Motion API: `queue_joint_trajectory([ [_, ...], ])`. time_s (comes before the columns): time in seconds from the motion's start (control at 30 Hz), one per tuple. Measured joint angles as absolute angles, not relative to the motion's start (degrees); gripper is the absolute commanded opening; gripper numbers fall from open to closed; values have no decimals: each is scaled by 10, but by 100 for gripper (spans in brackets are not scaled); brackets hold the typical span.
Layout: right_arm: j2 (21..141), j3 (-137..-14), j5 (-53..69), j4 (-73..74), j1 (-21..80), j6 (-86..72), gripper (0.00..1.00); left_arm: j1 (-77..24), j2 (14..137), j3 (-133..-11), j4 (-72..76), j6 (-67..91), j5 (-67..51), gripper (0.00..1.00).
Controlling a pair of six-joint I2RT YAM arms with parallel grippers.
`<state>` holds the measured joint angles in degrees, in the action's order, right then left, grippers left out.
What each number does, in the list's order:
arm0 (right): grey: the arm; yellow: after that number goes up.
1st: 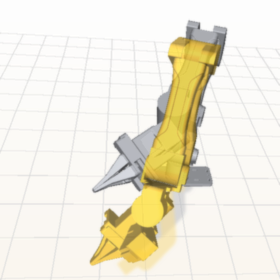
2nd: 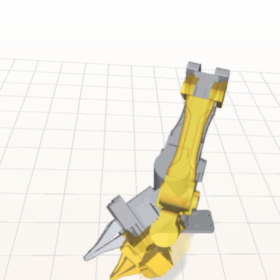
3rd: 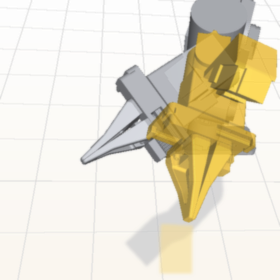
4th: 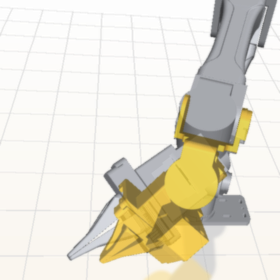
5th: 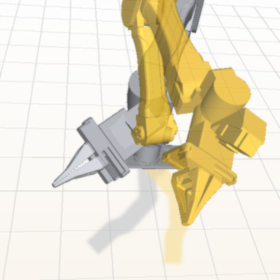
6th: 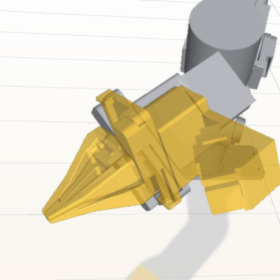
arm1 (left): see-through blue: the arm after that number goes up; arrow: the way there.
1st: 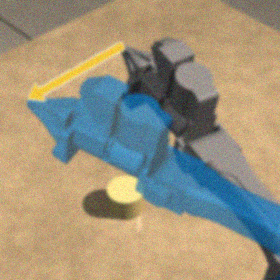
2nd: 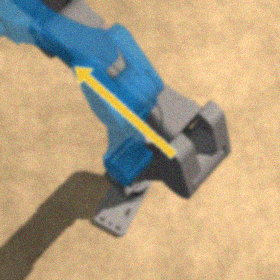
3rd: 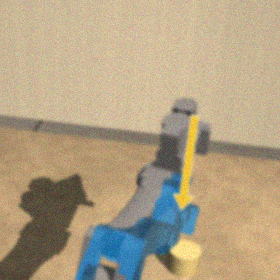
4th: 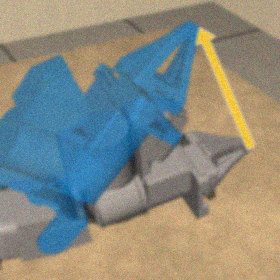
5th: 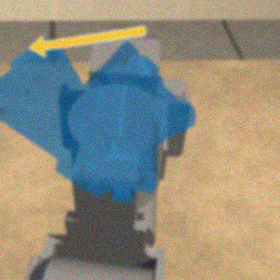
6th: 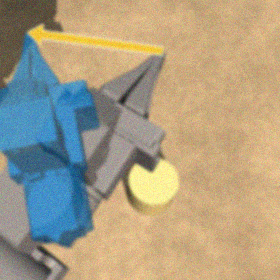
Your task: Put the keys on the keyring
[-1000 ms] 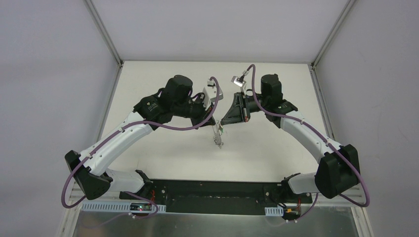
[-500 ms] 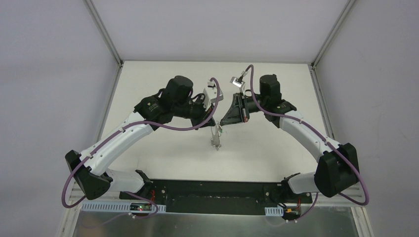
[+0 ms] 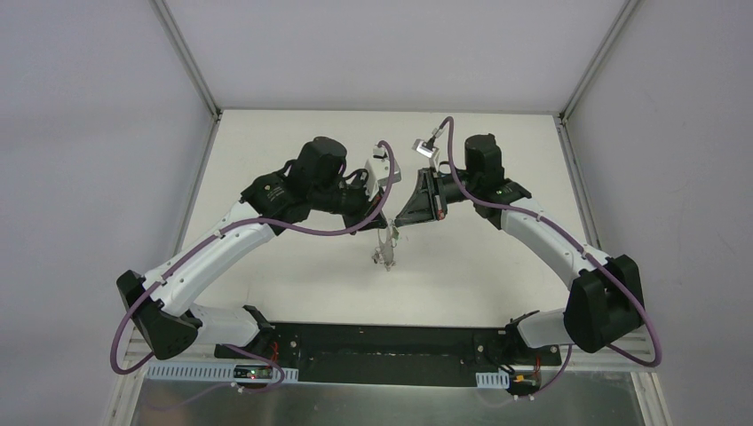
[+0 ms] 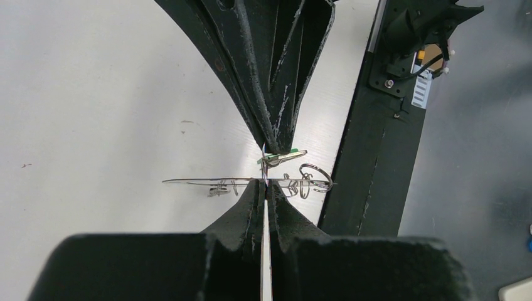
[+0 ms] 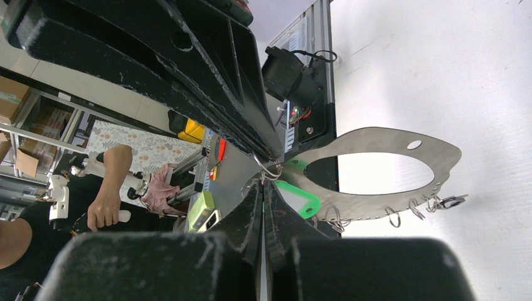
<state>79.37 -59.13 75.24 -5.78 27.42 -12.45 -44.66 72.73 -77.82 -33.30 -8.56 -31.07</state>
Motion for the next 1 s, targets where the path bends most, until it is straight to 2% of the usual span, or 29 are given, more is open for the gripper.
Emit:
queue_joint_trajectory([
  [1.0, 795, -591, 752, -57, 274, -126, 0, -447, 720, -769, -333, -97, -315, 0],
])
